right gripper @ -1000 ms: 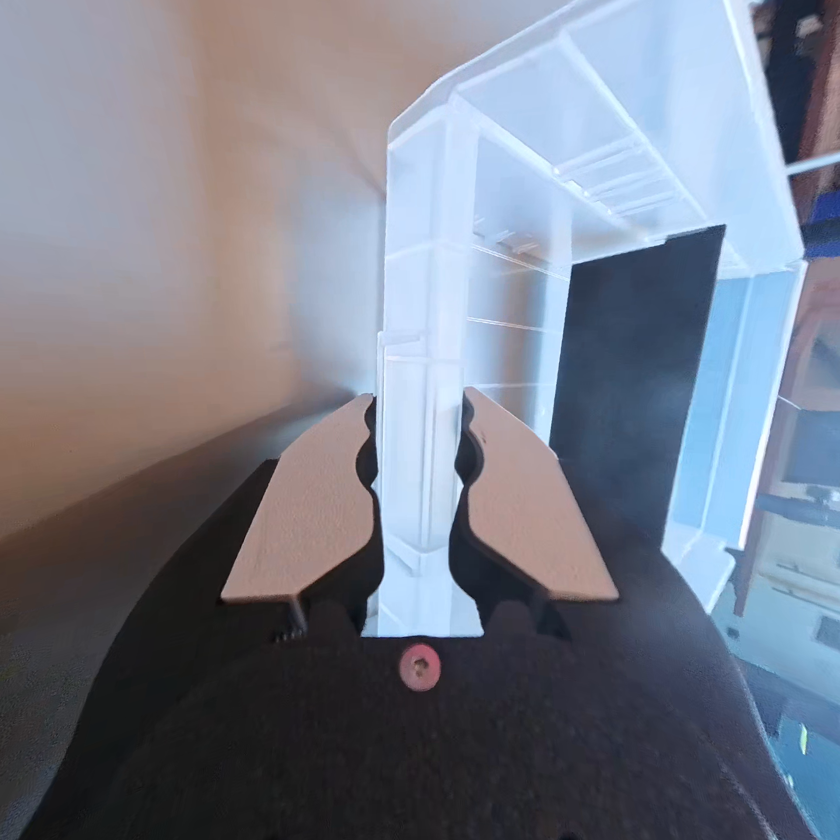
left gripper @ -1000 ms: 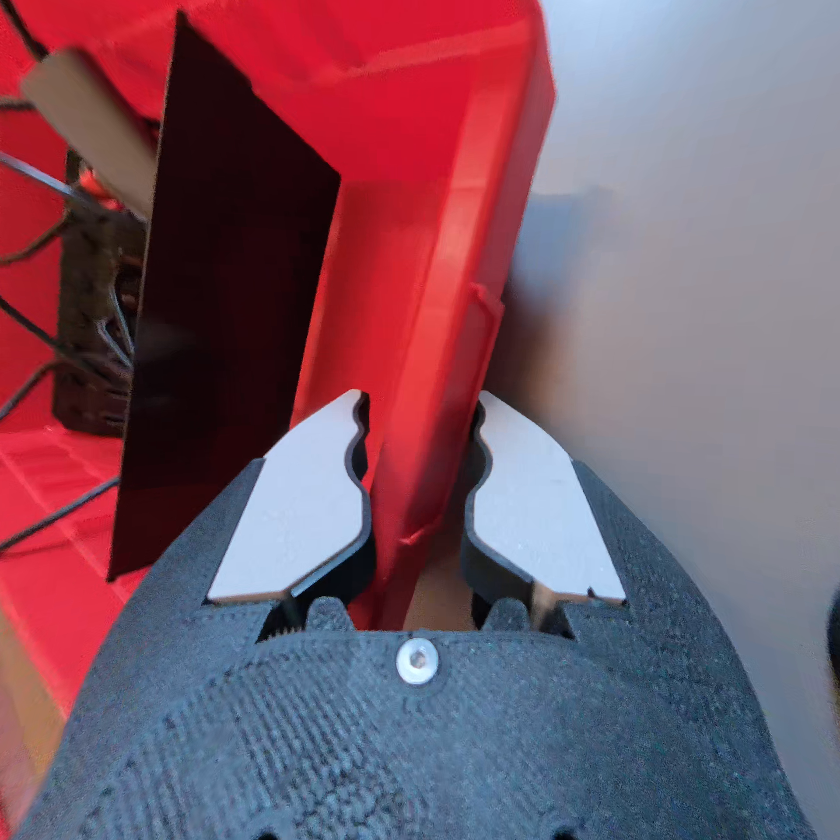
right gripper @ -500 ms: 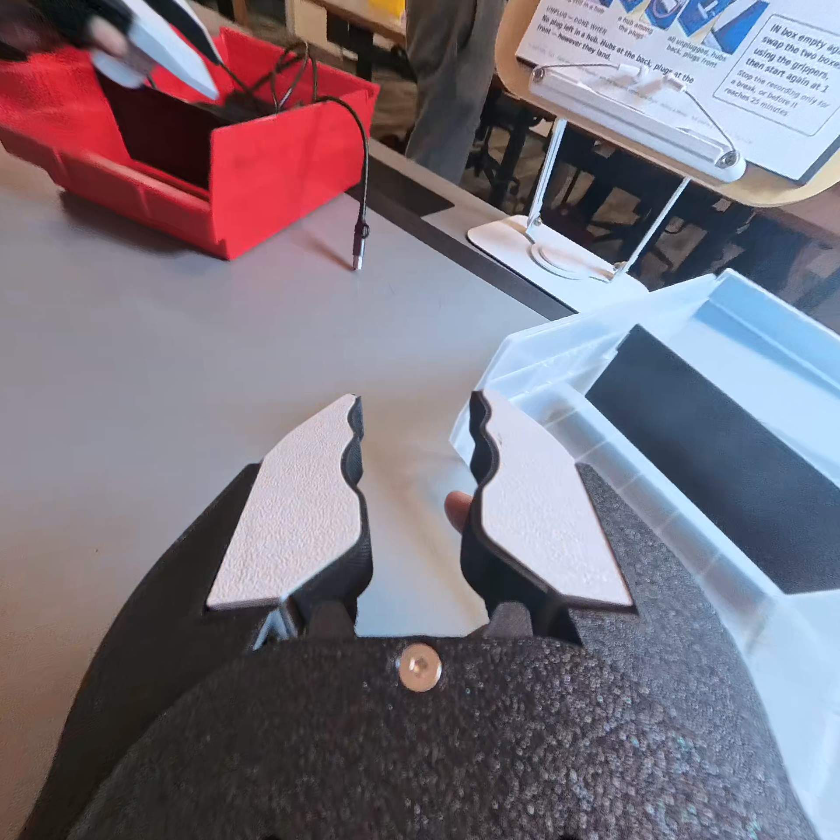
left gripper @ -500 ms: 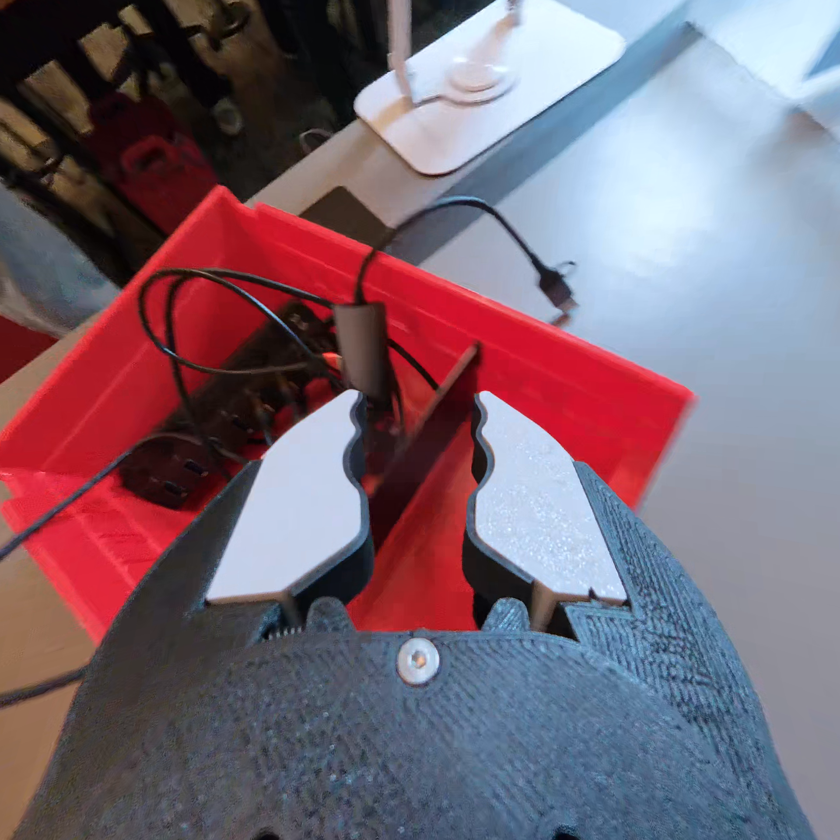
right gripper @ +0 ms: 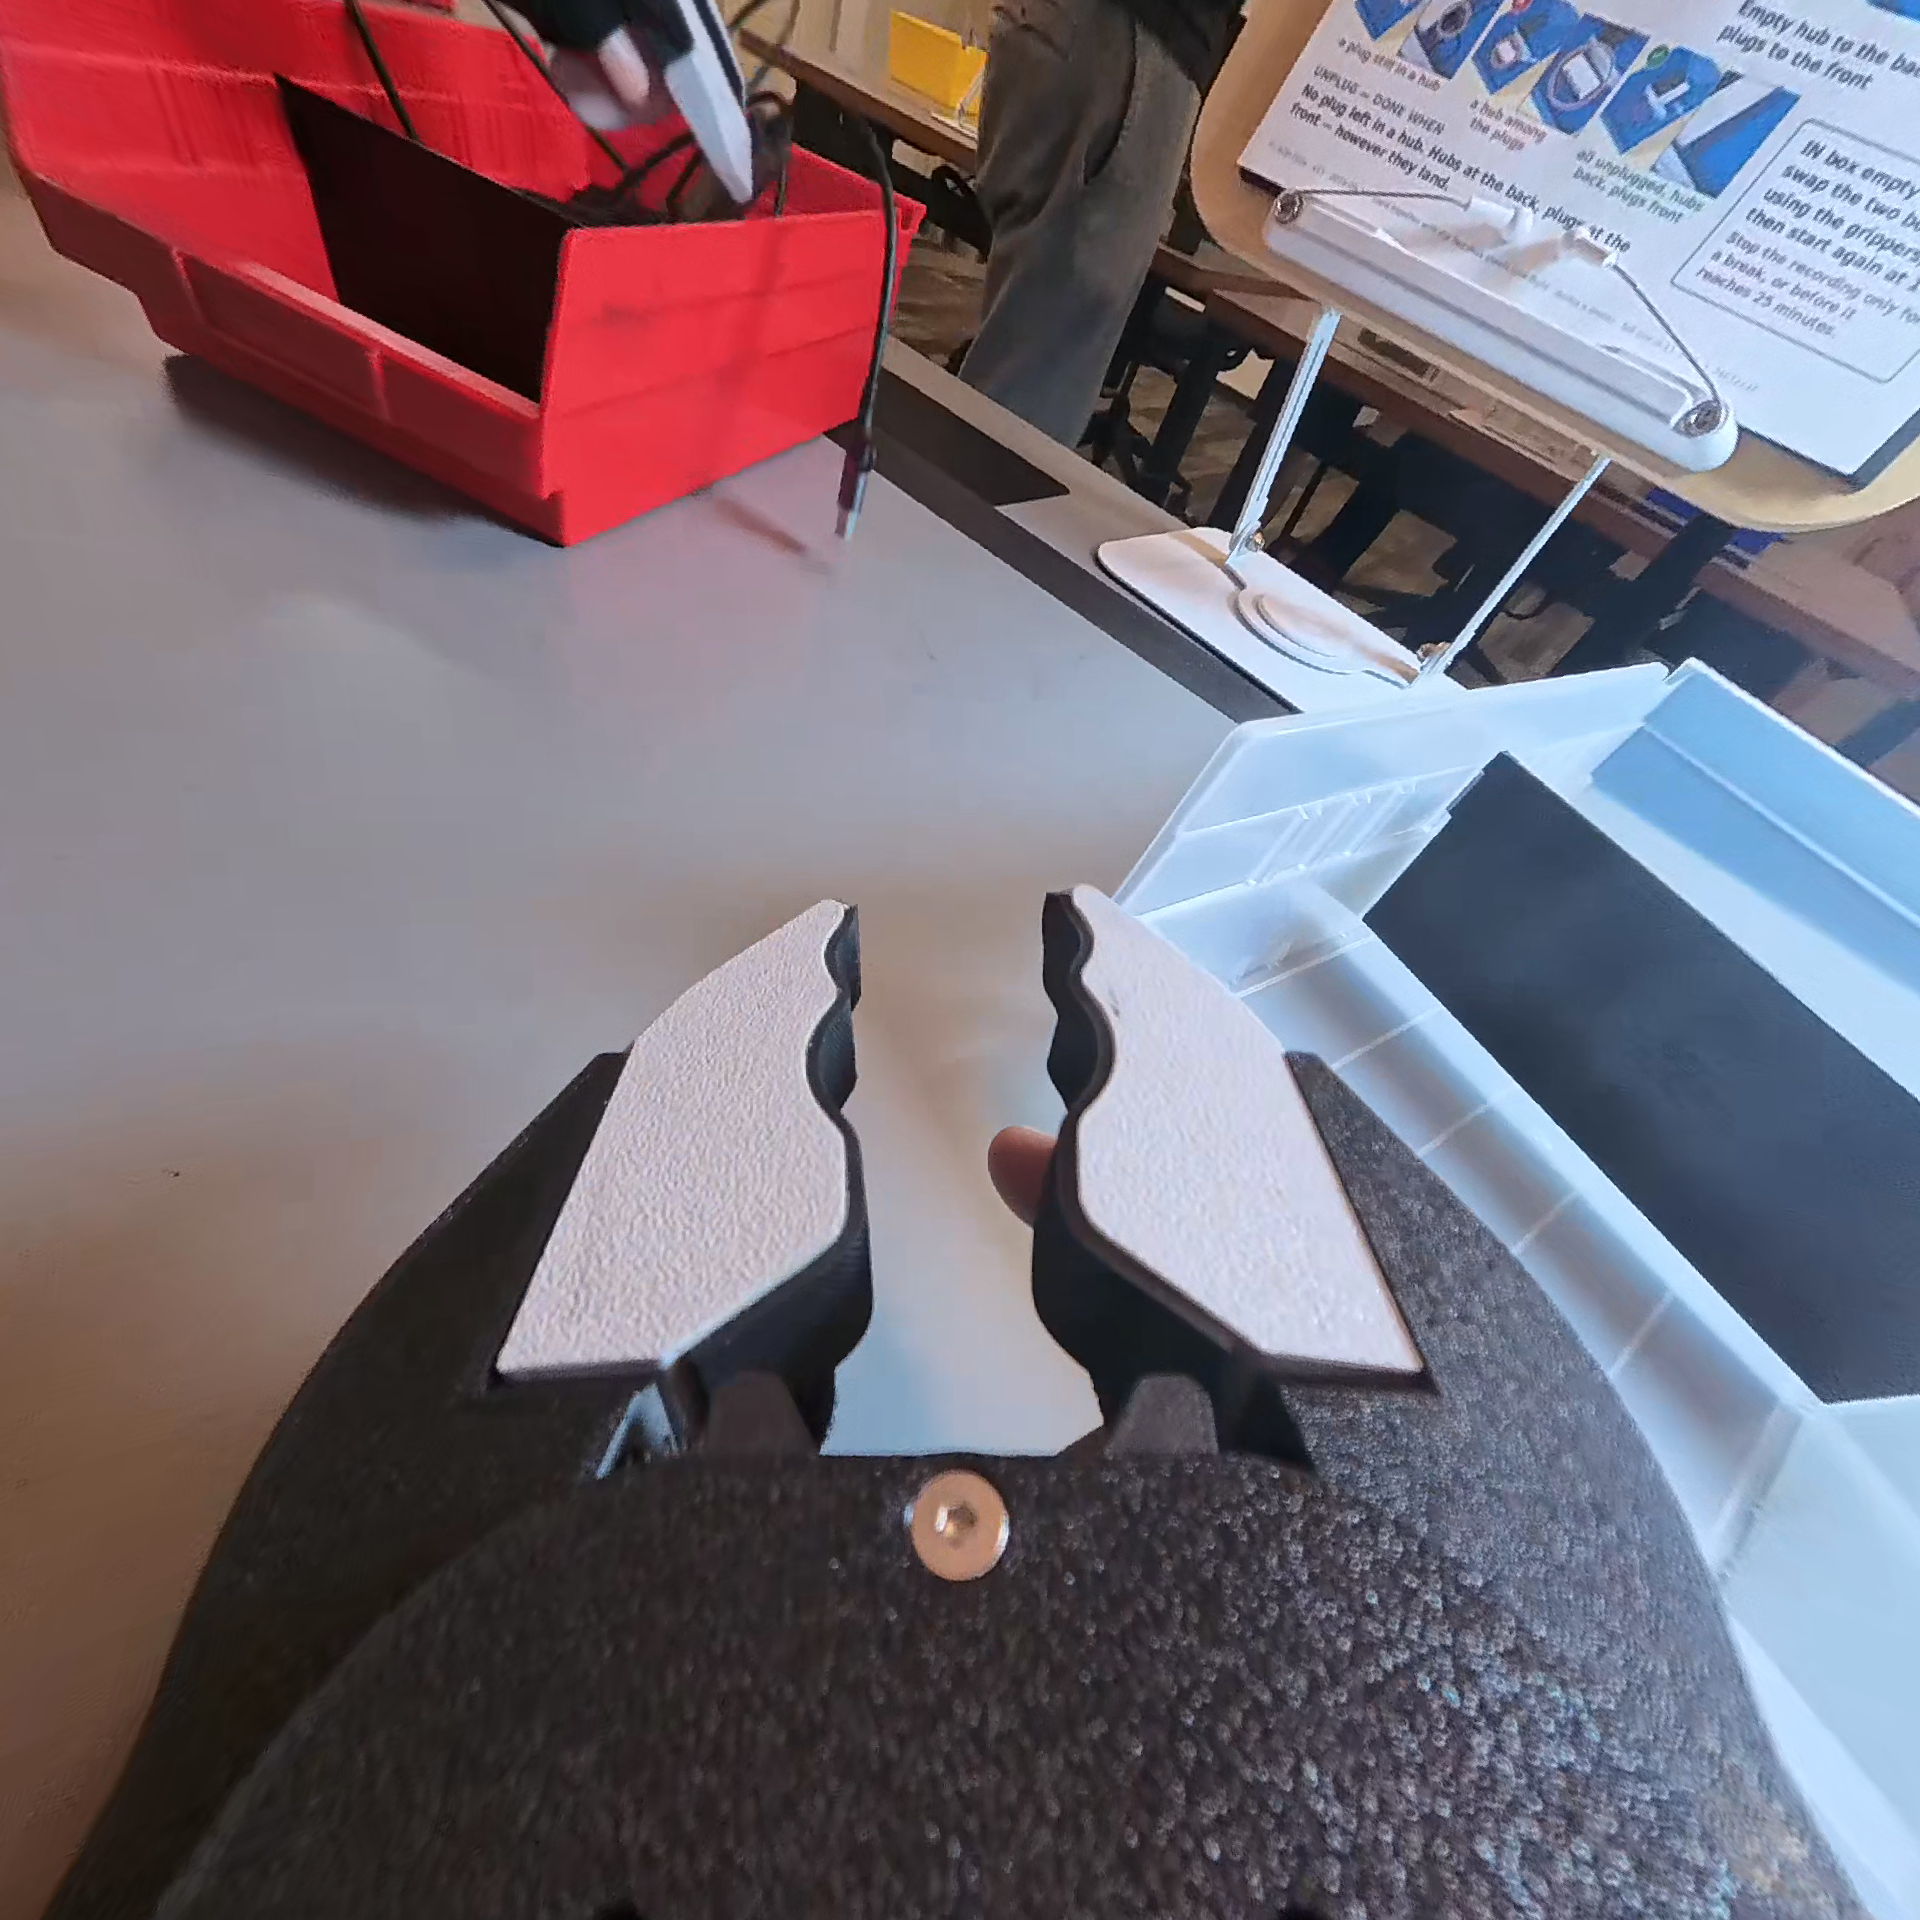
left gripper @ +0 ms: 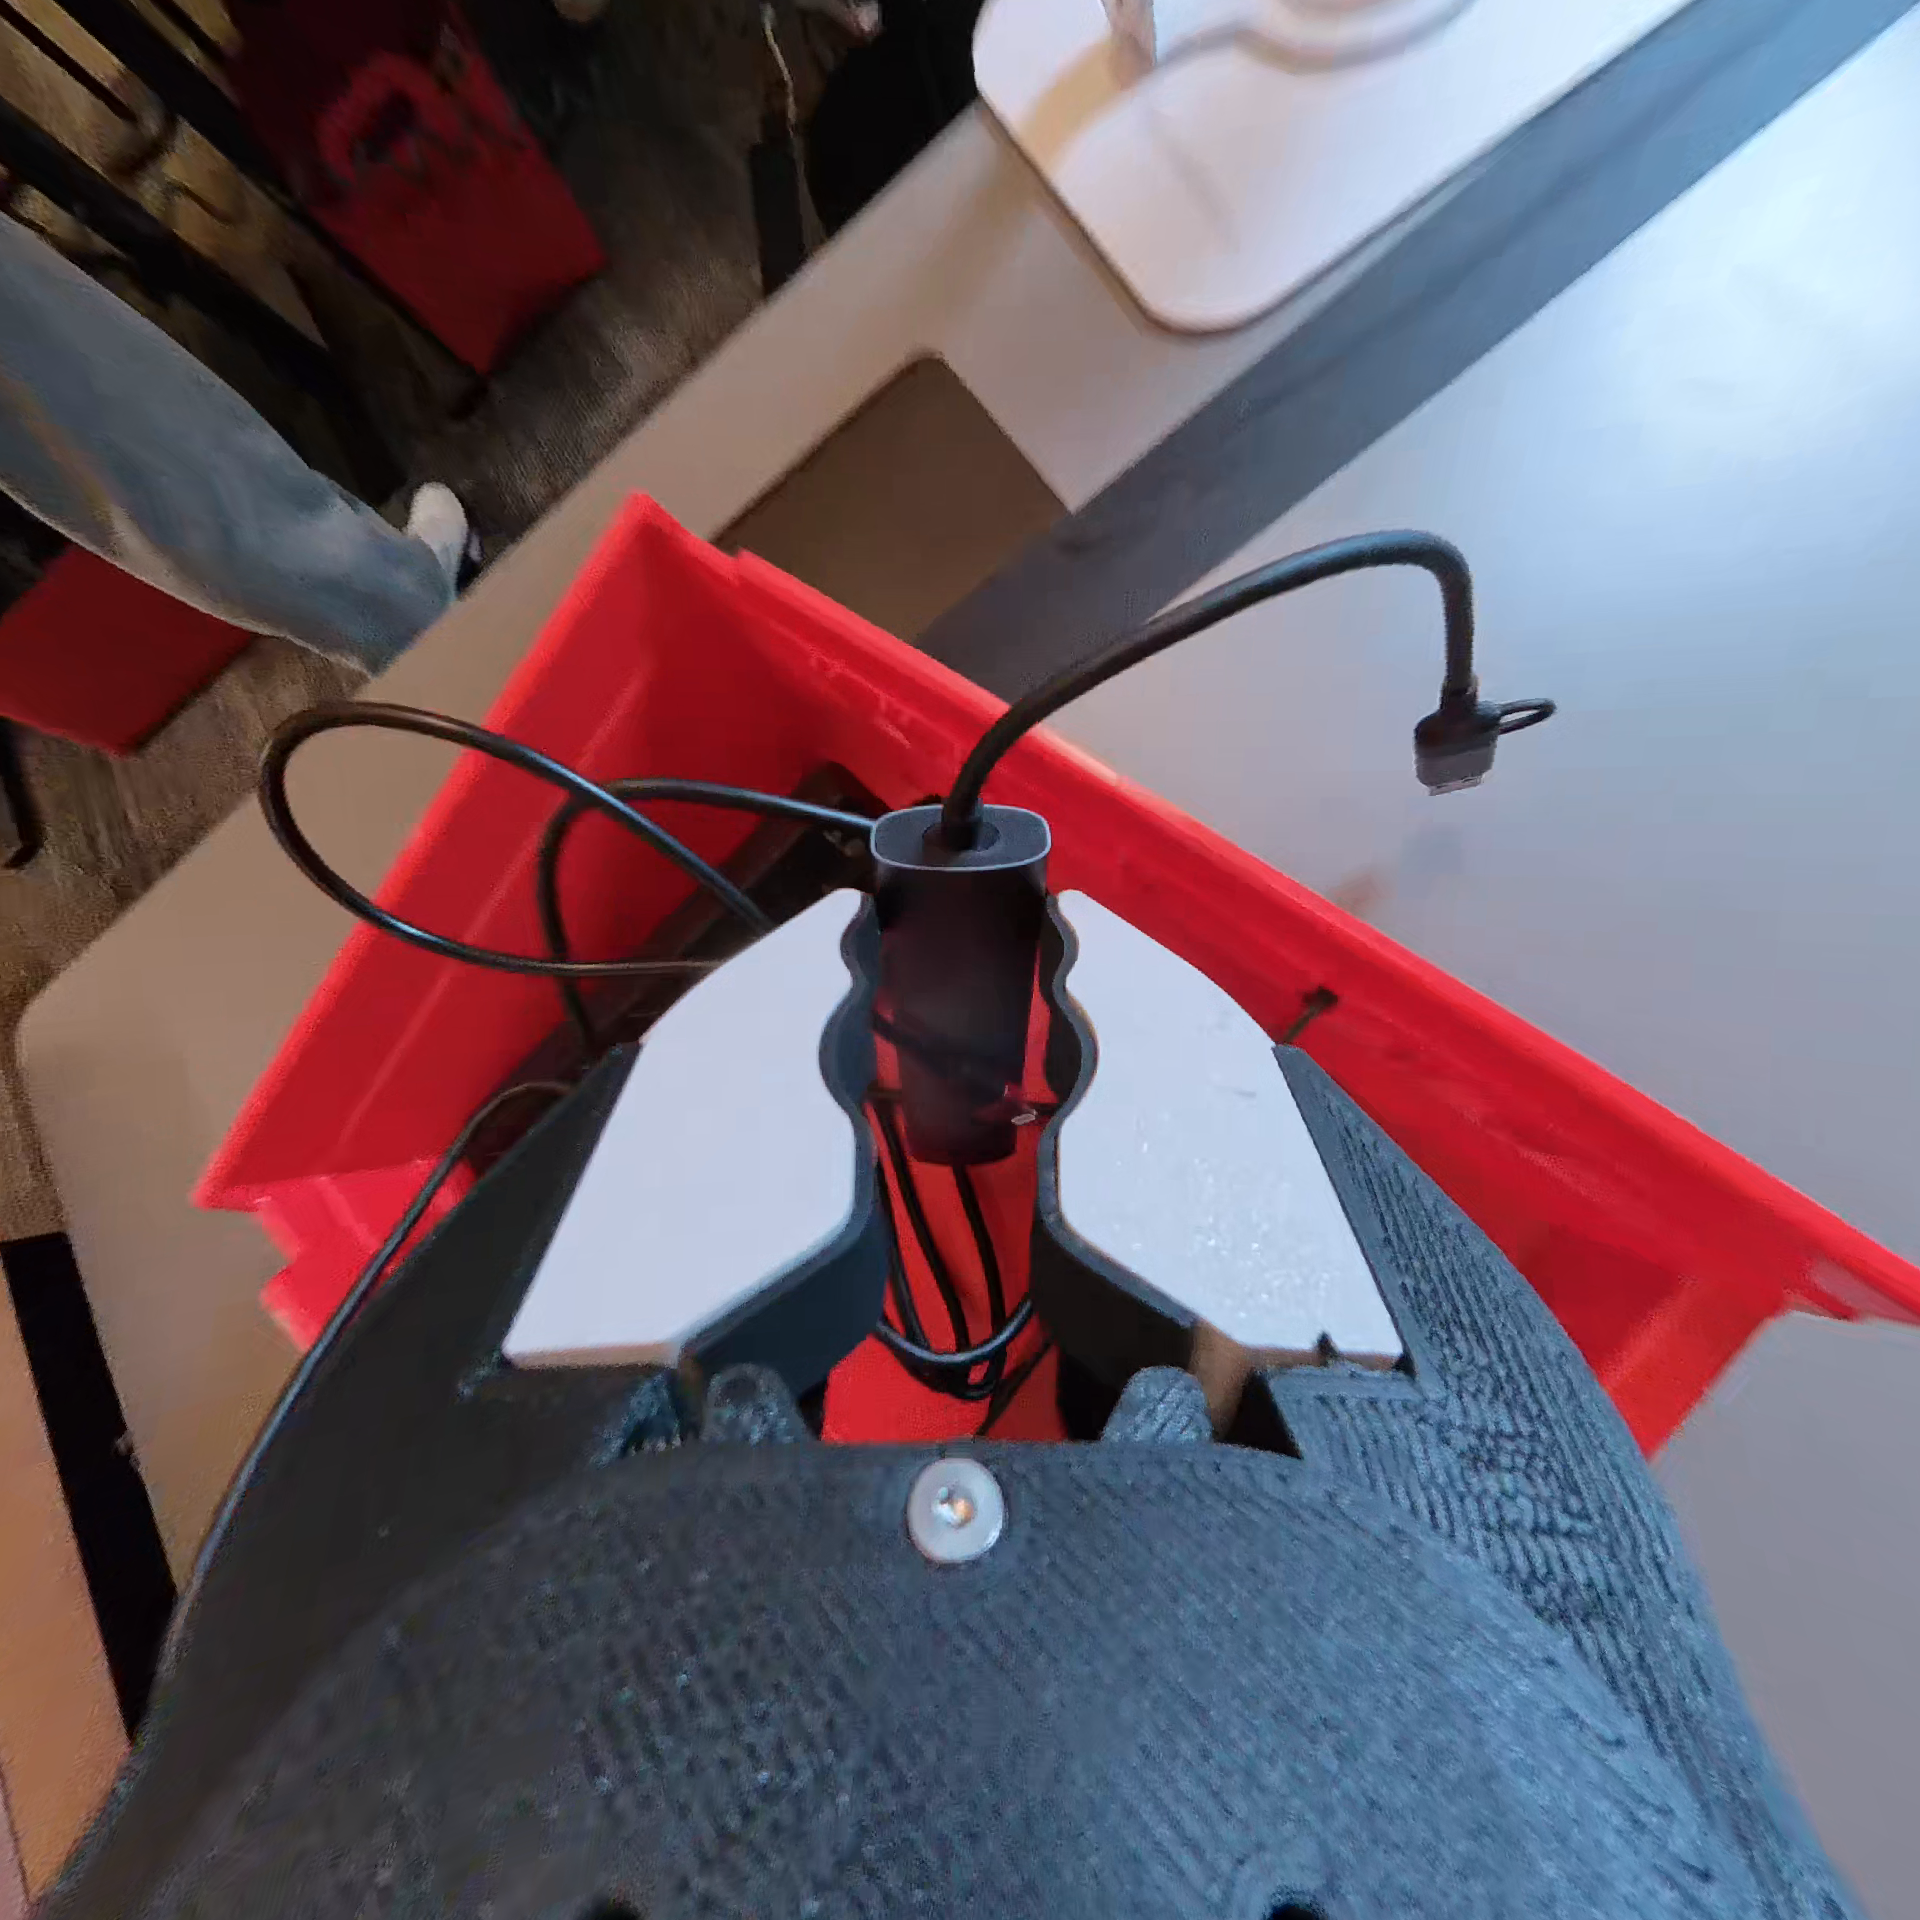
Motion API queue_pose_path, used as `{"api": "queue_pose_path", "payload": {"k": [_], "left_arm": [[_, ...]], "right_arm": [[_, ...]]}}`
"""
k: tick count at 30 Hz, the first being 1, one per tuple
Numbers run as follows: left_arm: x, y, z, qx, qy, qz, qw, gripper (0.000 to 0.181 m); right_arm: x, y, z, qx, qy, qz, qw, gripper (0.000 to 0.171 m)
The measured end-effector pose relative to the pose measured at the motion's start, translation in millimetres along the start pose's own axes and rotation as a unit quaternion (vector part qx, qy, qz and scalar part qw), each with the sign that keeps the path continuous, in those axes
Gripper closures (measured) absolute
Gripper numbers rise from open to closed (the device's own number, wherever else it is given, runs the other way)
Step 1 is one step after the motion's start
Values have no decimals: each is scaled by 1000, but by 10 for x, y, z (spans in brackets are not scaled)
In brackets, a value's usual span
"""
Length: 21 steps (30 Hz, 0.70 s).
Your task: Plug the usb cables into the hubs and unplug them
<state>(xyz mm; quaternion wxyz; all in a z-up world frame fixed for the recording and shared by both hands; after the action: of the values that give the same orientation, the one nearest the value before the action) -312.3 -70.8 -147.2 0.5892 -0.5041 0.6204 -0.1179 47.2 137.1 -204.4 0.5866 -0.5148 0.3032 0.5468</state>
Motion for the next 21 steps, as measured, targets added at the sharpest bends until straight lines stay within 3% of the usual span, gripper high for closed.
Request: {"api": "queue_pose_path", "payload": {"k": [6,10,13,17,19,21], "left_arm": [[-427,-997,-21,14,-45,168,985,151],[-623,-1612,360,136,-67,286,946,152],[-633,-1858,795,235,-78,349,904,152],[-496,-1966,1524,413,-49,399,817,152],[-372,-1992,1837,495,-12,425,758,152],[-219,-2012,2086,567,32,442,694,152]], "right_arm": [[-123,-27,35,9,11,30,999,138],[-394,-19,56,4,22,65,998,138],[-705,-14,-12,-20,28,104,994,137],[-1073,40,-296,-120,30,162,979,129],[-1146,52,-472,-224,64,178,956,126],[-1124,1,-678,-362,101,170,911,122]]}}
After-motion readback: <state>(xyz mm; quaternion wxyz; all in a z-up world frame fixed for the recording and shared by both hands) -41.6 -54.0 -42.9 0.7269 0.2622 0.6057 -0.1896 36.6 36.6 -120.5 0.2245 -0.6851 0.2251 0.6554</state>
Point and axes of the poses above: each gripper's, where its closed fingertips meet, y out along the fingers, x out of its underside, z = x × y across the jaws, the point moved 5 cm from there along -y, back along the fingers
